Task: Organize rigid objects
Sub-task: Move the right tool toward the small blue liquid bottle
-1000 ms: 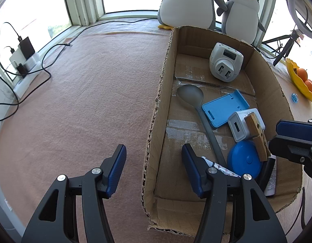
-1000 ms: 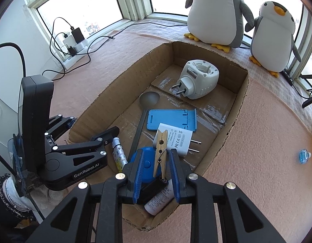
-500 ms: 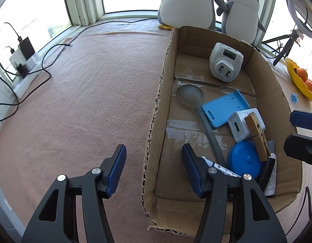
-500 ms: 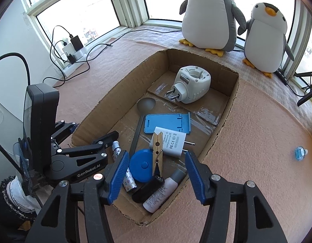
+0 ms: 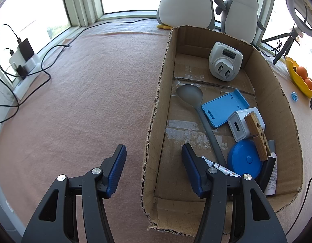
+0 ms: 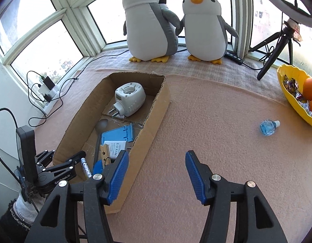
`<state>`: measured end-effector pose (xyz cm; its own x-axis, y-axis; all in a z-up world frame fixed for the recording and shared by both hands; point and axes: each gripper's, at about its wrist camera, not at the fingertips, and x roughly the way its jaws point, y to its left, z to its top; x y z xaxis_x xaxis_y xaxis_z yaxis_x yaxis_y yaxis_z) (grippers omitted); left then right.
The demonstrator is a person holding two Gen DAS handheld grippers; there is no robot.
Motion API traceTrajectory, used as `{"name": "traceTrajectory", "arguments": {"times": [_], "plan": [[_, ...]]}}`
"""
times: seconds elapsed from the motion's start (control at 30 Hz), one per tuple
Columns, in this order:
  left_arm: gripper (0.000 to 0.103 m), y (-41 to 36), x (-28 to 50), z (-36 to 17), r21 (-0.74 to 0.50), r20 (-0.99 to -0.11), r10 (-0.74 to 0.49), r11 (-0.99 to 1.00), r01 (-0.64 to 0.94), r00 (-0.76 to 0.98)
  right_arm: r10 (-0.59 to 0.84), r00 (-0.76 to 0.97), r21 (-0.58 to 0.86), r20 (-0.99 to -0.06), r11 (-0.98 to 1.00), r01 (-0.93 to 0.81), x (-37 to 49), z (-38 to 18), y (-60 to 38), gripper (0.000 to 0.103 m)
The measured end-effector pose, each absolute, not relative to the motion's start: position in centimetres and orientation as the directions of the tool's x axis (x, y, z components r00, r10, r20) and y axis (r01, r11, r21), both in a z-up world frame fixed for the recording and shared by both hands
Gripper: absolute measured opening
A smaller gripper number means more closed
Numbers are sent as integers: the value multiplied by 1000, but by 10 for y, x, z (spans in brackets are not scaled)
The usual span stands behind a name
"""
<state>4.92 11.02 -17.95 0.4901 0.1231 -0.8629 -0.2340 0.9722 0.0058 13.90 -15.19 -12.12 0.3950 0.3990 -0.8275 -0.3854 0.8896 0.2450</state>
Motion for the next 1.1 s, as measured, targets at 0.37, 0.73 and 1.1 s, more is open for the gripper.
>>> {"name": "traceTrajectory", "arguments": {"times": [0.37,0.73,1.1], "plan": [[58,110,50,-180,8,-863,125,972,-234,489,301,451,251,-840,953,-169,183,-144,-241,61],[58,110,50,-181,11,-861,129,972,-234,492,217,456,235,-863,972,-19,224,-154,-281,61],[58,110,50,-181,11,-861,129,972,-236,492,234,378,306,-896,941,143,264,-184,-294,50]]}}
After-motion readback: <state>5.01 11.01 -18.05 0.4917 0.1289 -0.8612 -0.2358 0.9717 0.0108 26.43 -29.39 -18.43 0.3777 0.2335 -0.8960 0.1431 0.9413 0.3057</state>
